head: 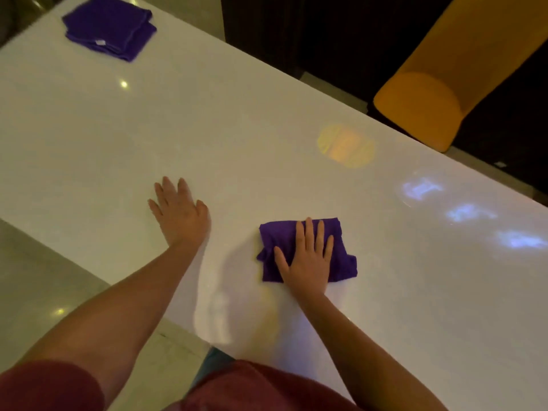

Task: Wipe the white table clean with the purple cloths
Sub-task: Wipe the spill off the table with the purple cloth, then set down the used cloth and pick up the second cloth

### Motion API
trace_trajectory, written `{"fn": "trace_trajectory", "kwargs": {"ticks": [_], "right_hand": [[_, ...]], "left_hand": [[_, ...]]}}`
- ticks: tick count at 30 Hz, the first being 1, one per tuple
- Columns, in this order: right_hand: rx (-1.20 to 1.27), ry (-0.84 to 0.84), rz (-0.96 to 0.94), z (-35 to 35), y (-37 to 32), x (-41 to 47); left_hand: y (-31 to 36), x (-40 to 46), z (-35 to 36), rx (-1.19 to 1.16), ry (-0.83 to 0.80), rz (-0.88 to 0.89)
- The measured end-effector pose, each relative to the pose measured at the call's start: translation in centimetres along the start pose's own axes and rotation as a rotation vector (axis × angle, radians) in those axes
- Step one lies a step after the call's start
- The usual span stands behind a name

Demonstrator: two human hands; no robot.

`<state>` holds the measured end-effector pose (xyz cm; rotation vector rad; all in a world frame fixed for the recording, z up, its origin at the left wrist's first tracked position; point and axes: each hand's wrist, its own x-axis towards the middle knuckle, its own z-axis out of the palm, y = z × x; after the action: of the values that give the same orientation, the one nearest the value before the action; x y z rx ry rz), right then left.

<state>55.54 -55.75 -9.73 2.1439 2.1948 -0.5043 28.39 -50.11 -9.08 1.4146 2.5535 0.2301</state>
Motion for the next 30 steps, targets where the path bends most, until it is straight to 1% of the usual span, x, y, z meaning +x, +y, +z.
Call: {"fn": "trace_trajectory", "kwargs": {"ticks": [1,2,3,4,5,7,8,10,12,14,16,18,20,23,24,26,28,30], "right_hand": [[0.012,-0.036,-0.008,-0.1,-0.3,-1.0],[0.034,-0.060,-0.018,-0.4,-0.5,-1.9],[0.089,-0.063,-0.013,-0.9,-0.6,-2.4],[0.171,-0.035,0.014,-1.7,-0.4,-2.6],[0.245,0.027,0.066,-2.8,0.2,-2.8],[0.314,0.165,0.220,-4.9,2.3,-2.4],[0.329,0.163,0.306,-5.8,3.5,-2.0],[0.366,0.032,0.426,-6.6,5.5,-1.4],[0.464,-0.114,0.470,-6.6,5.7,-1.2],[0.568,-0.186,0.448,-6.4,5.1,-1.4],[0.627,-0.215,0.408,-5.8,4.1,-1.9],[0.645,-0.174,0.390,-5.2,3.4,-2.4],[0.696,-0.090,0.390,-4.7,2.9,-3.1],[0.903,-0.033,0.420,-4.9,1.9,-3.7],[0.956,-0.023,0.402,-5.1,1.5,-3.7],[0.979,-0.014,0.304,-5.8,0.4,-3.8],[0.958,-0.027,0.198,-6.5,-1.5,-3.4],[0.932,-0.045,0.134,-6.9,-4.2,-3.0]], "left_hand": [[1.2,-1.5,-0.5,-0.058,-0.002,0.066],[2.5,-3.3,-0.9,-0.170,-0.007,0.111],[4.0,-5.2,-1.2,-0.315,-0.028,0.108],[5.4,-6.8,-1.3,-0.453,-0.073,0.051],[6.5,-8.3,-1.3,-0.557,-0.139,-0.052],[8.3,-10.7,-1.2,-0.663,-0.330,-0.297],[8.8,-11.8,-1.0,-0.682,-0.408,-0.370],[9.7,-13.9,-0.5,-0.688,-0.447,-0.387],[10.3,-15.4,-0.1,-0.682,-0.458,-0.357],[10.5,-15.9,0.1,-0.685,-0.509,-0.301],[10.2,-15.7,0.0,-0.659,-0.574,-0.217],[9.6,-15.1,-0.3,-0.604,-0.615,-0.120],[8.8,-14.7,-0.8,-0.601,-0.628,-0.061],[6.9,-13.9,-2.1,-0.739,-0.643,-0.039],[6.1,-13.5,-2.6,-0.793,-0.648,-0.040],[4.3,-12.6,-4.0,-0.874,-0.638,-0.056],[2.4,-11.3,-5.6,-0.908,-0.628,-0.059],[0.4,-9.8,-7.2,-0.938,-0.621,-0.043]]}}
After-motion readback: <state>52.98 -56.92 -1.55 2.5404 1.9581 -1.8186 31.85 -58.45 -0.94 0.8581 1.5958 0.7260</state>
